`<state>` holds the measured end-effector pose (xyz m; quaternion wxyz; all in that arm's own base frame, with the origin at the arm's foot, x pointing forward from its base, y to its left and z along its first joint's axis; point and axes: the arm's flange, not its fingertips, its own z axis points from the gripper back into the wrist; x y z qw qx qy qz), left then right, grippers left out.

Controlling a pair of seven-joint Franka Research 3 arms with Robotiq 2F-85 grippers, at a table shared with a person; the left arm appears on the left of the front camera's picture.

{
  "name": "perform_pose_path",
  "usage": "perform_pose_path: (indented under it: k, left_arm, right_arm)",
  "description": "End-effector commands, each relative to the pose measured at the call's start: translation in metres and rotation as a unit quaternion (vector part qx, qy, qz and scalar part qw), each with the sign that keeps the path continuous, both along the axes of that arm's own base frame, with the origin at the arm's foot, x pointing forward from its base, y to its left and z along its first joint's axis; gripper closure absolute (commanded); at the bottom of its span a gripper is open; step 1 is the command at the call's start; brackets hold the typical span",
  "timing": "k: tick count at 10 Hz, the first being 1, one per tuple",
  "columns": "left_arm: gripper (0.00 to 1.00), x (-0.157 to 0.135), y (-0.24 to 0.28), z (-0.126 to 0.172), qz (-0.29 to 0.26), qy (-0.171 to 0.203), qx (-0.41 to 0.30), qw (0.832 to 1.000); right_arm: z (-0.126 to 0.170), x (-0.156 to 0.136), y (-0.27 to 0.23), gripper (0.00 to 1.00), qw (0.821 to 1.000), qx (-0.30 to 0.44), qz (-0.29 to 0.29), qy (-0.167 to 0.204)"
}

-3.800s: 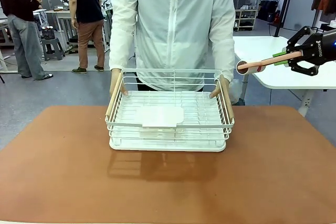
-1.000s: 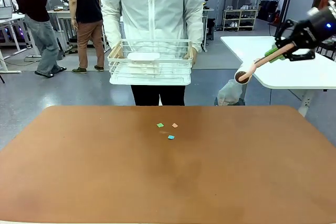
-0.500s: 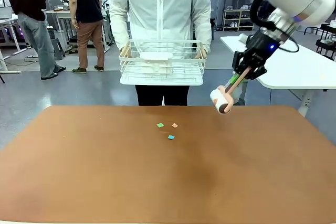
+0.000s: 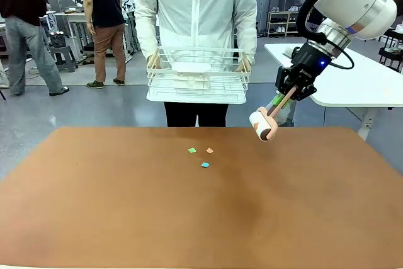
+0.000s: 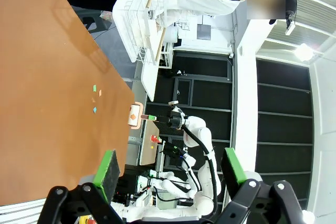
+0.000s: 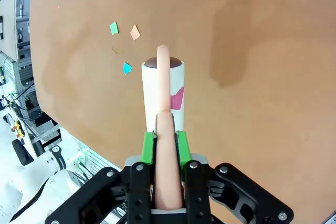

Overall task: Clean the table.
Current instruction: Clean the table with the Lint Roller when the human lifts the Dish drying rack.

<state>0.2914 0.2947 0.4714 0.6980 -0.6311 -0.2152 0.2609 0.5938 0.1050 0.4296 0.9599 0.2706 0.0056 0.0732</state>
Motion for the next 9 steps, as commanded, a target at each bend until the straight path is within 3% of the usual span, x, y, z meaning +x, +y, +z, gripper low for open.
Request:
perform_pose_path:
  k: [1,3,9]
  left_arm:
    - [0.0,-0.002,0.003,0.001,-0.004,-0.008,-0.004,1.0]
    - [0.0,-0.002,0.003,0.001,-0.004,-0.008,-0.004,1.0]
    - [0.0,-0.002,0.003,0.001,-0.004,-0.008,-0.004,1.0]
  right_arm:
    - [0.003,-0.001,0.001,0.79,1.0,-0.004,0.003,0.001]
    - [0.0,0.0,0.0,0.79,1.0,0.0,0.0,0.0]
    - [-0.082,0.011,0.012,0.79,0.998,0.051,-0.033,0.006]
